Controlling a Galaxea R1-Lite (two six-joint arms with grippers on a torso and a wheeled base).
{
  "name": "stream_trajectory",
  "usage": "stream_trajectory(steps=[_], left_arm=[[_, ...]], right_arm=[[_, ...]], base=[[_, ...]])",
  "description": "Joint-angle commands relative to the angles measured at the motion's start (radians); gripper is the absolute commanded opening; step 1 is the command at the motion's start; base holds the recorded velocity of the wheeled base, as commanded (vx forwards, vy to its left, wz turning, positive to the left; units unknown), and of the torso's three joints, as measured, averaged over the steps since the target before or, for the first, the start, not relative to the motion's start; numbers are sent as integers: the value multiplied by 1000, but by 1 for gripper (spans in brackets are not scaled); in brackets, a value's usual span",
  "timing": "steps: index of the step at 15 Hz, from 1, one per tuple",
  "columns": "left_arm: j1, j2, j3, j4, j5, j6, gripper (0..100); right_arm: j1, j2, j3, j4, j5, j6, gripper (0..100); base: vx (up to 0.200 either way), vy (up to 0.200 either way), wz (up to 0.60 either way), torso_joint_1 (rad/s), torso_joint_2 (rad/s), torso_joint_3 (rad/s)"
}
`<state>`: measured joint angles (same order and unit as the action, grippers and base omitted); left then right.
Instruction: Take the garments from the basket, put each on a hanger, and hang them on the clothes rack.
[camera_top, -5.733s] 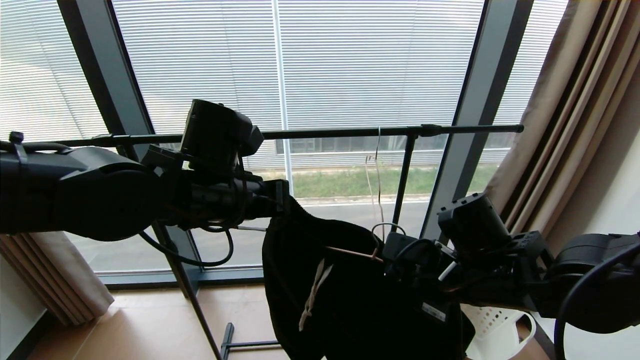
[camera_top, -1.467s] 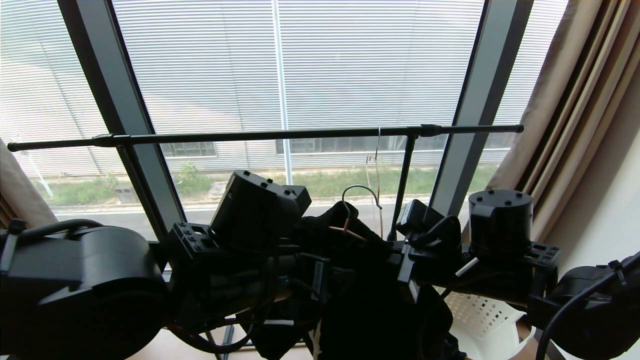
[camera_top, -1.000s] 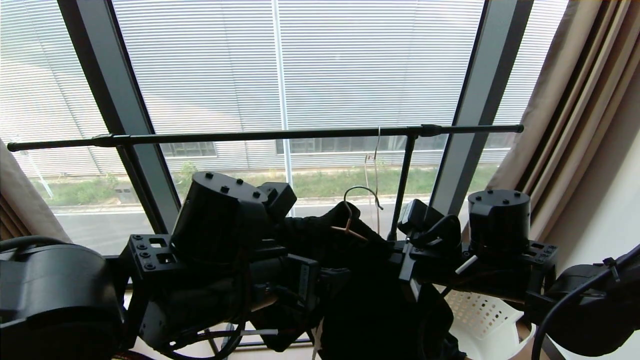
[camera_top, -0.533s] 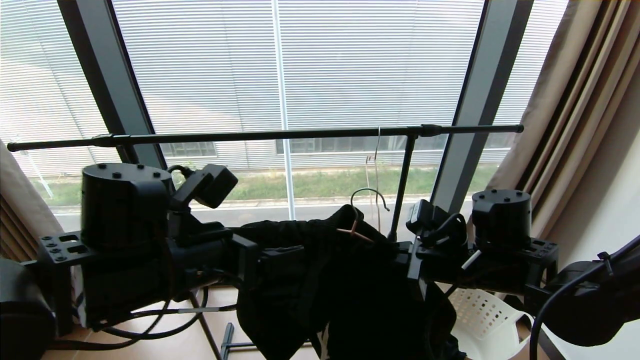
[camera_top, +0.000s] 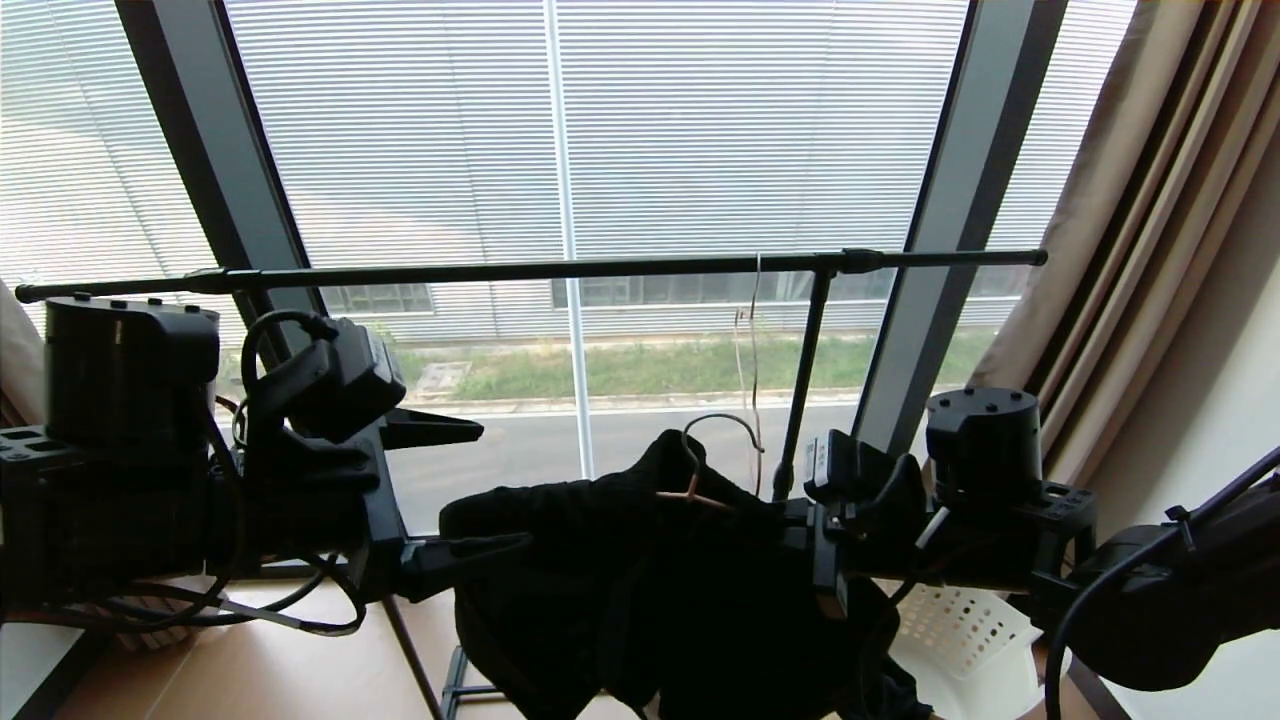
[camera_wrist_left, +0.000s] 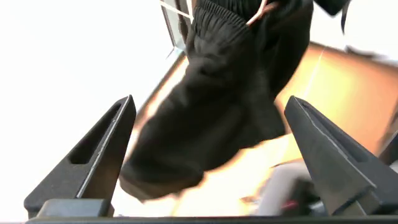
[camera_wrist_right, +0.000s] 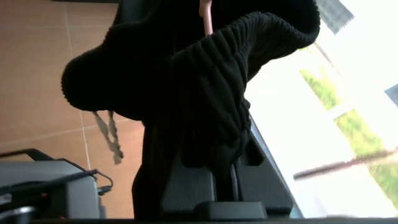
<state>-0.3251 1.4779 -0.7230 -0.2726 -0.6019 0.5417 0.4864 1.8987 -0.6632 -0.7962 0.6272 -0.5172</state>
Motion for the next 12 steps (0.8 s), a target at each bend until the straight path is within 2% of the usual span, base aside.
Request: stream_trajectory(steps=[1, 3, 4, 12], left_arm=[[-6, 102, -15, 3, -73, 135, 100], [-31, 144, -18, 3, -81, 202, 100], [-49, 157, -24, 3, -81, 204, 100], [-83, 271, -67, 1, -73, 199, 100]], right_arm=[[0, -3, 4, 0, 5, -23, 0], [1, -13, 13, 0, 20, -35, 0], [1, -29, 28, 0, 40, -35, 0], [46, -75, 70, 0, 42, -46, 0]], base=[[0, 0, 0, 0, 0, 0], [0, 0, 0, 0, 0, 0], [0, 0, 0, 0, 0, 0], [0, 0, 0, 0, 0, 0]])
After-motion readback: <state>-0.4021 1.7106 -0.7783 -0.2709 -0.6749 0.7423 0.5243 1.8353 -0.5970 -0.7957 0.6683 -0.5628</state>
